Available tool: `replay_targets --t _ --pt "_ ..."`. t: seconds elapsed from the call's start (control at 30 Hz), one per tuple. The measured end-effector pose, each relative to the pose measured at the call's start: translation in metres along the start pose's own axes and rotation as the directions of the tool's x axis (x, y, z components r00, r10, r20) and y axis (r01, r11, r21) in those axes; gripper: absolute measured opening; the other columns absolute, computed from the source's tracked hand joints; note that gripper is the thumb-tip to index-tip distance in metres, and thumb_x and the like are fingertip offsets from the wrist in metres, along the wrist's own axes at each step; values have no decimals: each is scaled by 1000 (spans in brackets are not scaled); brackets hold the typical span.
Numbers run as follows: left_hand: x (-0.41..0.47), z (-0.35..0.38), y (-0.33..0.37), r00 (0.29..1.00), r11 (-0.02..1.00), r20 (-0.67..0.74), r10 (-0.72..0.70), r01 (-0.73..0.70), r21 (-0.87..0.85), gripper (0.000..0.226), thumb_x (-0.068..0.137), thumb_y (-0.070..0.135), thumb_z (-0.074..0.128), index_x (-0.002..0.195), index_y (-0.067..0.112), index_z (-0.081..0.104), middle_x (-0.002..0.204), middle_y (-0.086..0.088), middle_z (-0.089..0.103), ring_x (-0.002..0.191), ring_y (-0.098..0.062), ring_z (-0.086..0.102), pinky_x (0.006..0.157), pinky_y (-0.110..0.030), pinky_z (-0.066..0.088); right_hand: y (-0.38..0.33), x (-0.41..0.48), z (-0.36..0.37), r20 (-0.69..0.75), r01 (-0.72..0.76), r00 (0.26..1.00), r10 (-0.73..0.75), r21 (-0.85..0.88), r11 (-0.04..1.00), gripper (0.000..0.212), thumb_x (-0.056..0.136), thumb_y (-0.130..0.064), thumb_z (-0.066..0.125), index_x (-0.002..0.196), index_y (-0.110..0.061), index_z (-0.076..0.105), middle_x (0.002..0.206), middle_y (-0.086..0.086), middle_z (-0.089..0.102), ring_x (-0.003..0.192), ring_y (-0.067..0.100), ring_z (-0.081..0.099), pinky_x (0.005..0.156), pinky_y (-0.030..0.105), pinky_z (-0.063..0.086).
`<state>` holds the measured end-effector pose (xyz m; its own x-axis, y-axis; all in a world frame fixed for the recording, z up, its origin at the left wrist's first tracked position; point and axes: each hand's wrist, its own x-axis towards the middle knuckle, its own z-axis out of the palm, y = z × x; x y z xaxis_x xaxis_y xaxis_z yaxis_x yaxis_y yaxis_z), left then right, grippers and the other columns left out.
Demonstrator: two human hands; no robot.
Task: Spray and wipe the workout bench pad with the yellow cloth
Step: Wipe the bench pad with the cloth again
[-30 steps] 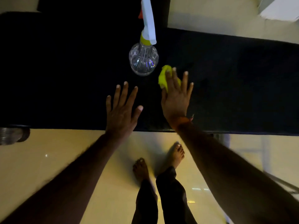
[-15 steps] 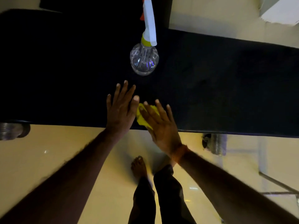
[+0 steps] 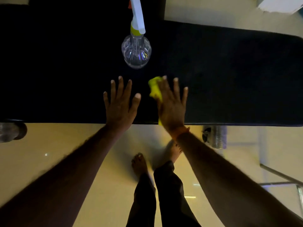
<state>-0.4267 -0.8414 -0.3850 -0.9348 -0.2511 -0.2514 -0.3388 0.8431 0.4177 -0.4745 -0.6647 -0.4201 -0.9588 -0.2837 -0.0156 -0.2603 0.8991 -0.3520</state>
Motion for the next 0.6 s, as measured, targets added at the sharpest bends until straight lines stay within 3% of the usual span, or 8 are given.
replay_targets --t 0.07,0.1,0.23,0.37,0.4,0.5,0.53,0.6 --pt "-2 4 -1 1000 997 -1 27 -27 71 72 102 62 14 162 21 20 171 -9 5 158 -30 -2 125 -56 0 1 10 -2 14 -225 974 225 58 973 56 109 -42 29 162 -26 23 171 -4 16 160 30 3 126 62 4" --pt "-3 7 -1 999 993 -4 35 -34 115 75 101 63 13 162 20 18 171 -10 4 158 -31 -3 125 -57 1 -3 7 -3 25 -200 980 199 75 977 56 109 -41 28 162 -24 23 172 -3 15 160 31 2 126 62 4" --pt "-3 19 4 999 975 -16 38 -33 219 89 94 71 18 163 16 13 171 -14 2 158 -34 -2 123 -60 3 24 1 -14 108 257 962 -253 -27 966 54 109 -39 31 161 -25 28 170 -4 22 159 29 11 125 61 12" --pt "3 34 16 991 954 26 129 -131 271 99 90 79 25 162 14 9 170 -16 0 157 -35 -2 122 -63 2 49 46 -24 35 -144 989 144 -17 989 54 110 -38 32 162 -25 24 171 -3 19 159 32 8 126 59 8" --pt "4 37 20 990 950 32 138 -142 277 101 89 81 25 162 14 8 170 -16 -1 157 -35 -3 121 -62 -1 46 46 -23 43 -102 994 102 12 995 55 109 -35 34 162 -23 25 171 -1 18 159 34 7 127 59 9" --pt "7 43 34 992 952 15 129 -128 279 98 91 78 28 162 14 7 171 -14 -2 158 -32 -4 121 -60 -4 59 45 -24 128 377 920 -371 -28 926 55 108 -34 39 160 -21 29 169 -1 23 158 31 13 127 57 14" --pt "8 46 39 989 948 22 146 -147 282 96 93 75 30 162 13 7 171 -14 -1 158 -32 -4 122 -60 -1 72 57 -27 128 427 900 -417 -55 903 54 108 -35 39 160 -22 31 169 -1 25 158 30 16 126 57 14" --pt "11 50 50 976 932 59 208 -216 290 94 94 71 34 162 12 8 171 -13 1 158 -30 -3 124 -59 4 87 86 -34 68 241 969 -236 -84 967 54 108 -35 37 160 -23 30 169 -1 26 158 31 16 126 60 14"
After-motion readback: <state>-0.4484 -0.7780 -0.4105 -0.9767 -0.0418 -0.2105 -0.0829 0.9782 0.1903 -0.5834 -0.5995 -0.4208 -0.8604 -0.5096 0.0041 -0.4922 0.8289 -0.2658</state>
